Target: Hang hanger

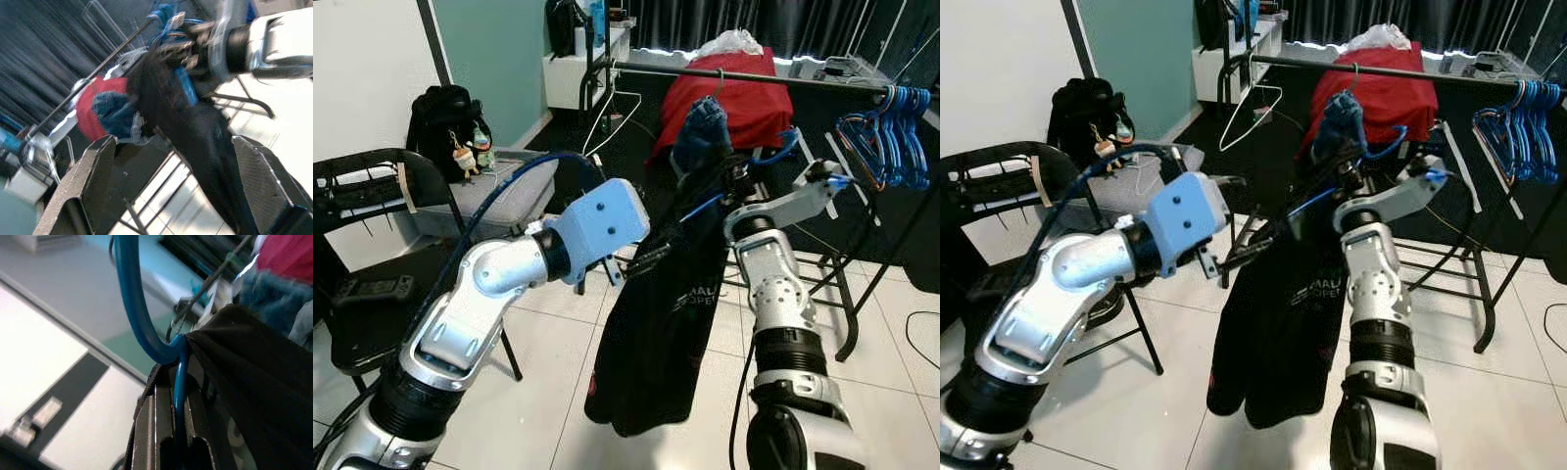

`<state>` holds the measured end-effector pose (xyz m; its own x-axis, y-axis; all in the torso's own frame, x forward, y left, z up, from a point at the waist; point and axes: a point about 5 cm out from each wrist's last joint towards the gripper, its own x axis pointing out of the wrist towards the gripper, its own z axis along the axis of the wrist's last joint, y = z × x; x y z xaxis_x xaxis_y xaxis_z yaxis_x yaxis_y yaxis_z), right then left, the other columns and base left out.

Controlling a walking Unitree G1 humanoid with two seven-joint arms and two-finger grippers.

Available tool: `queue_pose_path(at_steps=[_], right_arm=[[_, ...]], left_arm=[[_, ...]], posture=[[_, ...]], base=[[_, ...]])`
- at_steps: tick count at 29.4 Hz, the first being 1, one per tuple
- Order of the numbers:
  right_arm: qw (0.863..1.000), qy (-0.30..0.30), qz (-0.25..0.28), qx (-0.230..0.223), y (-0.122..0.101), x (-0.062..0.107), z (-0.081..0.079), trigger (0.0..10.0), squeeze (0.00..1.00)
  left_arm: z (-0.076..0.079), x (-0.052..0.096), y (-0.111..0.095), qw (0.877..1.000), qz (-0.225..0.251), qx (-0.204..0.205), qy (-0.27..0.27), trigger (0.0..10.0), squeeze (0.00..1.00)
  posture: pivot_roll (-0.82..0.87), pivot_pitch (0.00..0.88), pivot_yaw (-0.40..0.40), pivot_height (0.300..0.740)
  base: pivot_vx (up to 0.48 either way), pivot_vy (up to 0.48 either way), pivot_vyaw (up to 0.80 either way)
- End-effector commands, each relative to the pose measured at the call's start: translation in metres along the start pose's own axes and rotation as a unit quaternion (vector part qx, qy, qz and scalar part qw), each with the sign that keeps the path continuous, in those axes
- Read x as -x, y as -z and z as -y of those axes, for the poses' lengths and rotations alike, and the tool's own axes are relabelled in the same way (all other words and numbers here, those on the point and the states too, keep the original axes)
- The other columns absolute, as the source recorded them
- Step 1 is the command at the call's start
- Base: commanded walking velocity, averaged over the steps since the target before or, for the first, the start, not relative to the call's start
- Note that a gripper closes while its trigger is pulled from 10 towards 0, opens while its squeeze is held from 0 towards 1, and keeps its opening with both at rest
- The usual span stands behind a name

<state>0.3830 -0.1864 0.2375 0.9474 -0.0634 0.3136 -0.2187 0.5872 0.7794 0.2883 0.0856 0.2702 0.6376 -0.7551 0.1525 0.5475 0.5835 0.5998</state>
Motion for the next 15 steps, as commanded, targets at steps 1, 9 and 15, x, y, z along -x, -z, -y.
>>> queue_pose_path(at_steps=[1,9,15], right_arm=[[1.0,-0.006,0.026,-0.013,-0.009,-0.004,-0.006,10.0,0.0],[0.998,-0.055,-0.006,0.028,-0.006,-0.005,-0.021,10.0,0.0],[0.996,-0.053,-0.033,0.057,0.007,-0.004,-0.021,10.0,0.0]], left_arm=[[0.001,0.002,0.004,1.0,-0.012,0.014,-0.008,10.0,0.0],[0.015,0.002,0.013,0.999,-0.032,0.036,0.011,10.0,0.0],[0.012,0.001,0.012,0.999,-0.033,0.033,0.01,10.0,0.0]], posture=[[0.03,0.0,-0.021,0.736],[0.02,0.0,-0.022,0.736],[0.02,0.0,-0.022,0.736]], base=[[0.0,0.0,0.0],[0.0,0.0,0.0],[0.0,0.0,0.0]])
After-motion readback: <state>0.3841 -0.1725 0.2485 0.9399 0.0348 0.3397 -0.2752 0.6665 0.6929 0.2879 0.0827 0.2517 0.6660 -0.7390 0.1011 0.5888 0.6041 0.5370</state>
